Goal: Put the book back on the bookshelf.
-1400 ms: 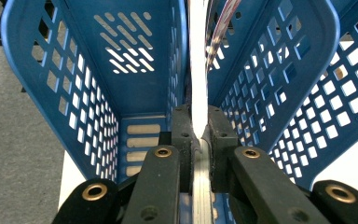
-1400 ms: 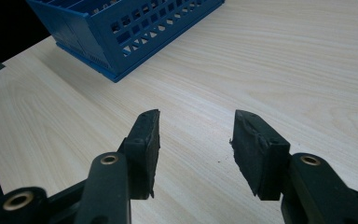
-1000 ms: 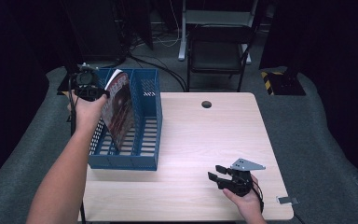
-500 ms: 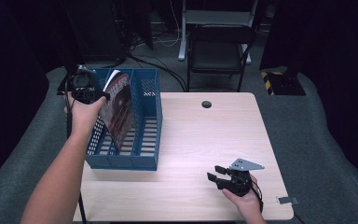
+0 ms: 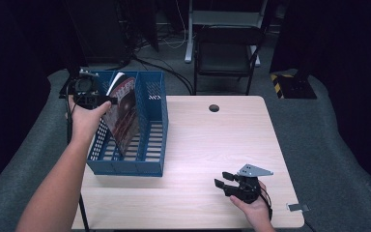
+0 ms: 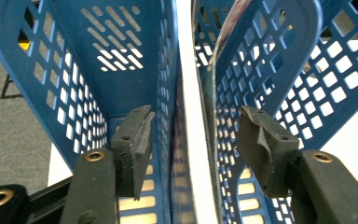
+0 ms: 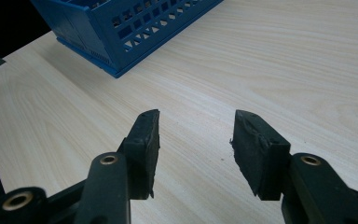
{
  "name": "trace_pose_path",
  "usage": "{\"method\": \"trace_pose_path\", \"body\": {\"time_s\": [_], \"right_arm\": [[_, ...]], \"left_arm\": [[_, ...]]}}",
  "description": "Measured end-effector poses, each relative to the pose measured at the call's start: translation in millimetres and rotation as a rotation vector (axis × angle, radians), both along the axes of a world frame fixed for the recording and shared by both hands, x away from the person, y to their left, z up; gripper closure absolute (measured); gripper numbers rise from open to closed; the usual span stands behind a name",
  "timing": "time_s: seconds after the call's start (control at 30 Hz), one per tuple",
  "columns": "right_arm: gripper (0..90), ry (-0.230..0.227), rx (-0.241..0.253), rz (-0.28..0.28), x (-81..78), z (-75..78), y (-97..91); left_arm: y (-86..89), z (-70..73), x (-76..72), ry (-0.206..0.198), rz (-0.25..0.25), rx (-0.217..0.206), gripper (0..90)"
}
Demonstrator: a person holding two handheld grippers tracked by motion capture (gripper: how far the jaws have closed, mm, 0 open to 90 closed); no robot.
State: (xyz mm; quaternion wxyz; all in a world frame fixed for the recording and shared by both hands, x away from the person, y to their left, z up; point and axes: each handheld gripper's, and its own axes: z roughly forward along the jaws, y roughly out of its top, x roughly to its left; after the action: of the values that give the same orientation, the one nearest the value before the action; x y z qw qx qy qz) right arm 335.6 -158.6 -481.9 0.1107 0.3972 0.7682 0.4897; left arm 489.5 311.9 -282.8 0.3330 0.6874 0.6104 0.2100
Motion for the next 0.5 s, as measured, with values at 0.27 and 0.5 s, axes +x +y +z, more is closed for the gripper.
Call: {"method": "trace_pose_path", "body": {"time_s": [0.27,0.5], "right_arm": [[50.9,0.006,0.004,-0.011,1.4,-0.3,-1.7],[50.6,0.01,0.0,-0.012,2.8,-3.1,-1.9]], "left_arm": [[2.5,5.0,-4.8,0.019,-0.025,-0.014,44.3],[6.7,13.5,-12.2,0.006,-0.045,-0.005,44.3]]}}
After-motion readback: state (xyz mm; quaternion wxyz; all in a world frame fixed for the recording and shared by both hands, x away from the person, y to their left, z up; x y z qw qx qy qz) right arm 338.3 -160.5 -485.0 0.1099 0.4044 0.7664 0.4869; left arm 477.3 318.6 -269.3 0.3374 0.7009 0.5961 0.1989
